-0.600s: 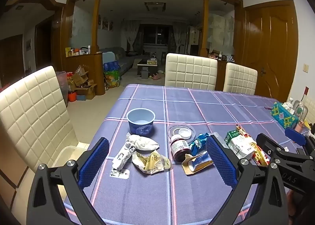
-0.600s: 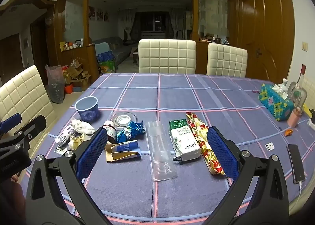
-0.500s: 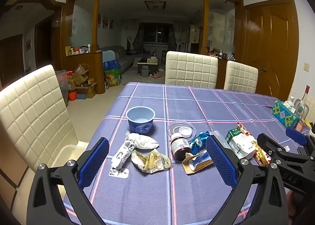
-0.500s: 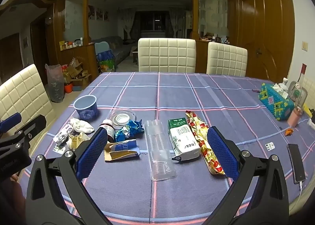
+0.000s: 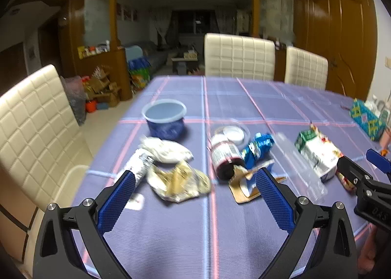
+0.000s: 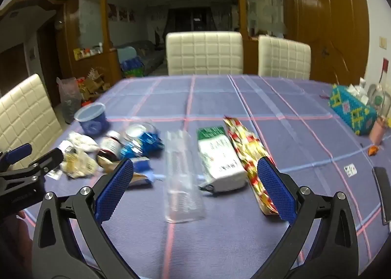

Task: Collect trash
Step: 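Grasp the torn cardboard box with the left gripper while the right grasps the clear cup stack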

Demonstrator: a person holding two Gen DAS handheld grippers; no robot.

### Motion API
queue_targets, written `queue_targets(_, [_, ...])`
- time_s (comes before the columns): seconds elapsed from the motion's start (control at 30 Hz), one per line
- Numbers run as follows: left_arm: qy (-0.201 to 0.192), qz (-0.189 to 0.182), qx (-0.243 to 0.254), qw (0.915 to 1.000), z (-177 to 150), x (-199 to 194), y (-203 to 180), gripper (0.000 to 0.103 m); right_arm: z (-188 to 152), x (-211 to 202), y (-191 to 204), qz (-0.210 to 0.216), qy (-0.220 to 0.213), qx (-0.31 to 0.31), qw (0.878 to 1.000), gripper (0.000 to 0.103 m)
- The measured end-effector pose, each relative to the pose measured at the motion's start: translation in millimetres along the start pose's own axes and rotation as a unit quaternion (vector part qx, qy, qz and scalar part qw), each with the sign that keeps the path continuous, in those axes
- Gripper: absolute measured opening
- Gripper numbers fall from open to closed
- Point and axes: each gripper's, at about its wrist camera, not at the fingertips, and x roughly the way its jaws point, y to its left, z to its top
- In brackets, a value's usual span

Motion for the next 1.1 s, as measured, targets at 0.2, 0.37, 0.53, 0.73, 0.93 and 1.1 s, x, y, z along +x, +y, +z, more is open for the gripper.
queue_targets(0.2, [0.043,-0.031,0.029,0.9982,-8.6,21.6,-28.4,0.096,-7.2,22.2,-29.1,-0.019,0.039,0.022,0.999,0.1])
queue_targets(0.37, [0.07,-0.045,0.055,0.995,-6.8,46.2,-51.5,0.096,-10.3,26.5,-47.8,-0.028,0.049,0.032,0.998,0.1])
queue_targets(0.53, [0.088,-0.04,0.066,0.9931,-6.5,63.8,-71.3,0.096,-16.6,28.2,-49.4,0.002,0.065,0.018,0.998,0.1])
queue_targets(0.73, [0.135,-0.036,0.057,0.9886,1.6,92.8,-74.2,0.096,-22.5,35.9,-31.8,0.052,0.092,-0.001,0.994,0.1])
queue_targets(0.93, [0.164,-0.031,0.061,0.984,1.1,108.3,-75.7,0.095,-23.4,46.8,-7.7,0.05,0.1,-0.038,0.993,0.099])
queue_targets(1.1, [0.149,-0.031,0.07,0.9858,0.9,102.5,-65.8,0.063,-20.5,62.0,3.0,0.088,0.13,-0.037,0.987,0.088])
